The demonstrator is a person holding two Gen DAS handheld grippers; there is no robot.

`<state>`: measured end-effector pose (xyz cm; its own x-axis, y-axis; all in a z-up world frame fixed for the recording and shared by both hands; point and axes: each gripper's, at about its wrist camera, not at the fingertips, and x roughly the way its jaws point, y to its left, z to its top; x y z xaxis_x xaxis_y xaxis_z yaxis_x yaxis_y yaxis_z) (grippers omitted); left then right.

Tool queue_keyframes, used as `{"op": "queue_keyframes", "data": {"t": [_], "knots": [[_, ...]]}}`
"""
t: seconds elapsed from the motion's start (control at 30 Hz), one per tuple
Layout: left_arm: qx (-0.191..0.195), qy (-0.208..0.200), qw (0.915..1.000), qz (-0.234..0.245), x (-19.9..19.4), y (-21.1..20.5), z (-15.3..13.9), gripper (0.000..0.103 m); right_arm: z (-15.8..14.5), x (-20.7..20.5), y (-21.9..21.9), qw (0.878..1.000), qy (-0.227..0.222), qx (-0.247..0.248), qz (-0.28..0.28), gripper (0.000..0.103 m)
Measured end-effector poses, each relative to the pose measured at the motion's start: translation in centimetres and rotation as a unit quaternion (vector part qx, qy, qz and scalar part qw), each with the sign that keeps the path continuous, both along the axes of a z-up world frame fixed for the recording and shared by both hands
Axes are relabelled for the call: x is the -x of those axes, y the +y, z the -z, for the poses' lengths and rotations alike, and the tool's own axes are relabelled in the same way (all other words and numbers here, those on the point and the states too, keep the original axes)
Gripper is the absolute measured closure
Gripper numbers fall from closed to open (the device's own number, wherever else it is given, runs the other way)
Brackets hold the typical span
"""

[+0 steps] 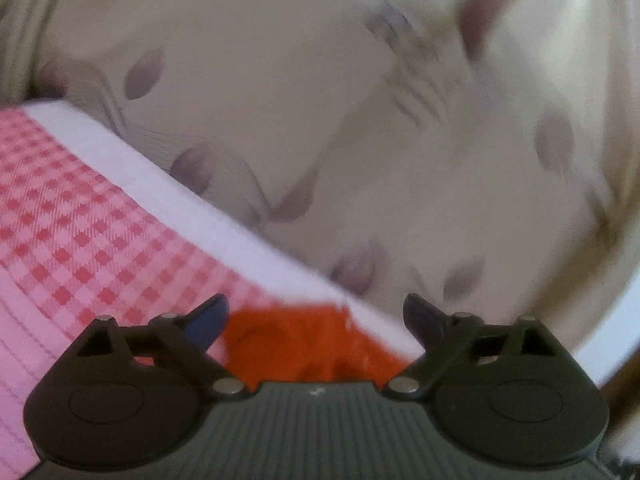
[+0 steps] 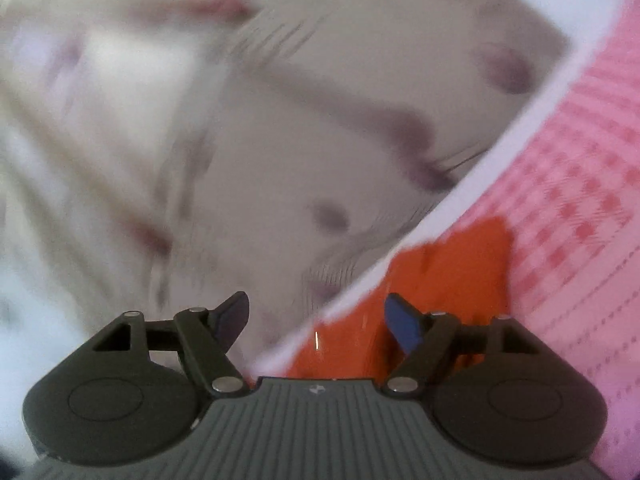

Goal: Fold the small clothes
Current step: 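Open both grippers and smooth the folded sweater flat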

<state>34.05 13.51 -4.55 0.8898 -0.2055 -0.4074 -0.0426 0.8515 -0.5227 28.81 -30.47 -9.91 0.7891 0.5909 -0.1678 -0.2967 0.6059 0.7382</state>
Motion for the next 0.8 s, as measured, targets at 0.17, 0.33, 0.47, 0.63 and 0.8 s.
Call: {"op": "queue_keyframes", "data": {"t": [0.17, 0.33, 0.47, 0.63, 0.8], "knots": [[-0.003, 0.029, 0.9858, 0.165, 2.2, -3.2, 0.5, 0.008, -0.5, -1.0, 5.6, 0.976, 0.023, 0.205, -0.071, 0.03], [-0.038, 0.087, 0.9628, 0.253, 0.2, -7.7, 2.0, 0.008, -1.3, -5.9, 6.9, 0.963, 0.035, 0.25, -0.093, 0.034], [-0.051, 0.046, 0.9804, 0.184, -3.0, -7.5, 1.9, 0.008, -2.3, -10.0, 6.2, 0.965, 0.019, 0.259, -0.045, 0.035], [-0.007, 0.009, 0.9997, -0.021, -5.0, -2.5, 1.0, 0.008, -2.2, -11.0, 1.6, 0.989, 0.036, 0.13, 0.06, 0.034], [0.004, 0.01, 0.9997, -0.021, -3.1, 1.0, 0.5, 0.008, -2.4, -4.9, 1.5, 0.995, -0.015, 0.088, 0.036, 0.022]]}}
